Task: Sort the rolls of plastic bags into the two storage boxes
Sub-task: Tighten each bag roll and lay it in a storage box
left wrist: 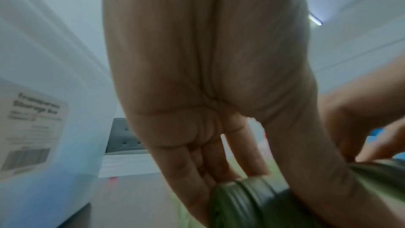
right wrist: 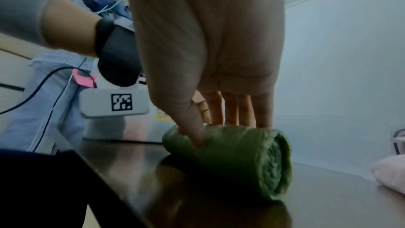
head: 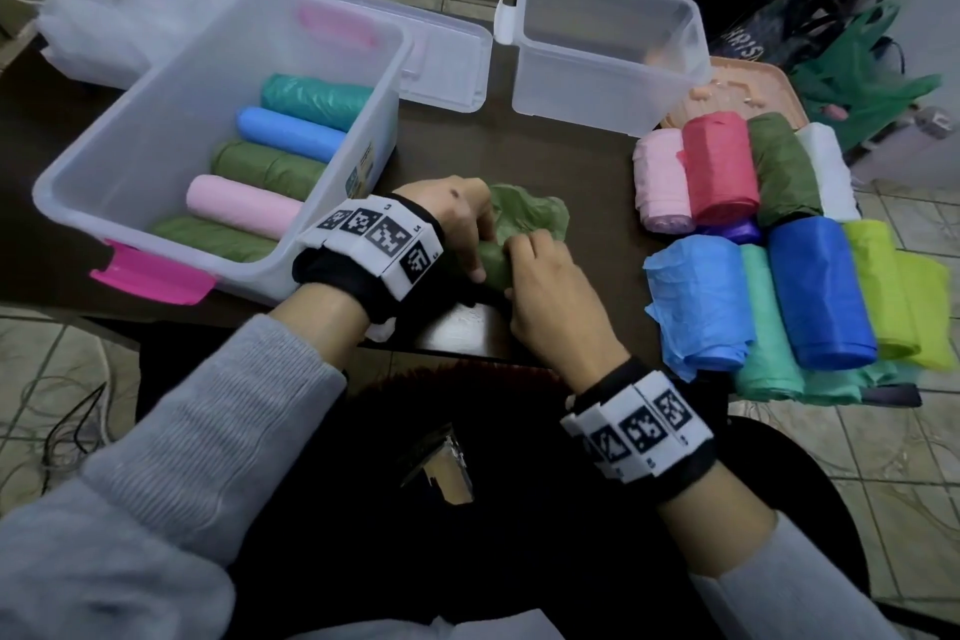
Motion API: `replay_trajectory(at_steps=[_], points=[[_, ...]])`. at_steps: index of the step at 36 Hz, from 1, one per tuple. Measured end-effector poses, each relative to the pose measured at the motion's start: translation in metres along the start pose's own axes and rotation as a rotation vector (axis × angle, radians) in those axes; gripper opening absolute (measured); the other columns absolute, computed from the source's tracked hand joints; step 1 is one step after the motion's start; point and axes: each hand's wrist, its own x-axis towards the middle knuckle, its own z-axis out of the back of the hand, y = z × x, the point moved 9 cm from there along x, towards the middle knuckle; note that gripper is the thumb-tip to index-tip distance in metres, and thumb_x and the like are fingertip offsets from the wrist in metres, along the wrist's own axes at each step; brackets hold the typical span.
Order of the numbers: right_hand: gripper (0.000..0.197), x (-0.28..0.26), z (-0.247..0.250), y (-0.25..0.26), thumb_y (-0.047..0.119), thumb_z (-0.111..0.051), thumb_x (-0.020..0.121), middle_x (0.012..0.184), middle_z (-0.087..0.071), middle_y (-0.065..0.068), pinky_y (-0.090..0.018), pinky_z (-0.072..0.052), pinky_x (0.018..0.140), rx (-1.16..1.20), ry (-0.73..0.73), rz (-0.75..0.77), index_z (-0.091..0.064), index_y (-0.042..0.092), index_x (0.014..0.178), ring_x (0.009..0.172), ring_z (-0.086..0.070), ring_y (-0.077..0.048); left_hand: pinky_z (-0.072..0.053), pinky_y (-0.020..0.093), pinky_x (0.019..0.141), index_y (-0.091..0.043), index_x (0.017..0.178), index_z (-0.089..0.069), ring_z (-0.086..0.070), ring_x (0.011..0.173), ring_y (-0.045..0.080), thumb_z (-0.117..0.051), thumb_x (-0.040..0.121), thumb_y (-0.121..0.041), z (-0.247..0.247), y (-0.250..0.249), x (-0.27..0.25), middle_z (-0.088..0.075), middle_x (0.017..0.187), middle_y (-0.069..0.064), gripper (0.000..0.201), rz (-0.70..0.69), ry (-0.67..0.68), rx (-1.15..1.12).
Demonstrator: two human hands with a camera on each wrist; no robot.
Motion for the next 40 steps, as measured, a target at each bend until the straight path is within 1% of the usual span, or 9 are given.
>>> replay_trajectory(at_steps=[6,11,14,18,24,27,30,34,40], points=[[0.059,0.0,-0.011,-0.003,0.023,-0.055,0.09,0.134,-0.042,-0.011,-0.033,-0.026,0.107,0.022,0.032,0.023,-0.03,0.005,0.141,0.124,-0.04,-0.028,-0.048,0.029,0.094,-0.021,0.11,-0.068,-0.06,0.103,0.017,-0.087,0.061,-0.021,0.011,-0.002,-0.003,-0.066,0.107,0.002,0.053,-0.038,-0.08,-0.102],[0.063,0.02,-0.014,-0.017,0.034,-0.064,0.086,0.131,-0.045,-0.012,-0.035,-0.033,0.102,0.076,0.115,-0.026,-0.037,0.008,0.137,0.122,-0.043,-0.028,-0.047,0.024,0.08,-0.021,0.096,-0.075,-0.061,0.091,0.015,-0.083,0.068,-0.018,0.02,-0.004,-0.007,-0.063,0.087,-0.001,0.029,-0.086,-0.254,-0.14],[0.061,0.03,-0.02,-0.026,0.029,-0.068,0.084,0.128,-0.042,-0.012,-0.036,-0.035,0.103,0.181,0.192,-0.057,-0.042,0.008,0.134,0.122,-0.041,-0.028,-0.047,0.025,0.085,-0.02,0.103,-0.073,-0.062,0.097,0.016,-0.077,0.075,-0.021,0.018,-0.001,-0.009,-0.069,0.098,0.004,0.028,-0.097,-0.291,-0.176],[0.061,0.038,-0.02,-0.036,0.033,-0.069,0.083,0.127,-0.035,-0.012,-0.034,-0.03,0.108,0.244,0.265,-0.059,-0.046,0.014,0.136,0.124,-0.033,-0.026,-0.046,0.027,0.093,-0.024,0.117,-0.066,-0.059,0.108,0.019,-0.083,0.068,-0.031,0.008,0.005,-0.01,-0.065,0.114,0.002,0.053,-0.078,-0.244,-0.167],[0.064,0.052,-0.021,-0.047,0.041,-0.074,0.076,0.121,-0.04,-0.007,-0.028,-0.033,0.097,0.208,0.394,-0.055,-0.048,0.016,0.128,0.119,-0.038,-0.023,-0.044,0.027,0.094,-0.028,0.102,-0.067,-0.057,0.105,0.018,-0.08,0.07,-0.032,0.009,0.012,-0.008,-0.062,0.112,0.004,0.035,-0.062,-0.264,-0.242],[0.081,0.058,-0.016,-0.052,0.051,-0.085,0.056,0.112,-0.029,0.001,-0.031,-0.032,0.09,0.14,0.357,-0.085,-0.036,0.021,0.114,0.105,-0.028,-0.015,-0.044,0.026,0.093,-0.025,0.106,-0.069,-0.058,0.103,0.017,-0.078,0.074,-0.03,0.012,0.012,-0.006,-0.064,0.109,0.003,0.034,-0.069,-0.269,-0.26],[0.111,0.066,-0.012,-0.053,0.054,-0.087,0.044,0.131,-0.026,-0.001,-0.037,-0.03,0.101,0.161,0.317,-0.091,-0.028,0.024,0.132,0.12,-0.027,-0.019,-0.044,0.025,0.092,-0.023,0.108,-0.069,-0.059,0.102,0.017,-0.077,0.075,-0.029,0.013,0.011,-0.005,-0.066,0.11,0.004,0.035,-0.076,-0.269,-0.275],[0.135,0.074,-0.022,-0.052,0.057,-0.086,0.044,0.15,-0.016,-0.004,-0.046,-0.022,0.112,0.167,0.424,-0.09,-0.006,0.026,0.149,0.138,-0.015,-0.027,-0.042,0.022,0.09,-0.022,0.11,-0.069,-0.058,0.103,0.016,-0.077,0.075,-0.028,0.014,0.01,-0.006,-0.066,0.111,0.005,0.037,-0.081,-0.274,-0.269],[0.117,0.078,-0.024,-0.046,0.064,-0.082,0.045,0.133,-0.034,-0.002,-0.037,-0.026,0.106,0.094,0.4,-0.013,-0.028,0.026,0.141,0.127,-0.027,-0.022,-0.04,0.019,0.09,-0.02,0.113,-0.068,-0.058,0.107,0.017,-0.076,0.077,-0.026,0.014,0.009,-0.004,-0.066,0.114,0.004,0.037,-0.082,-0.277,-0.266]])
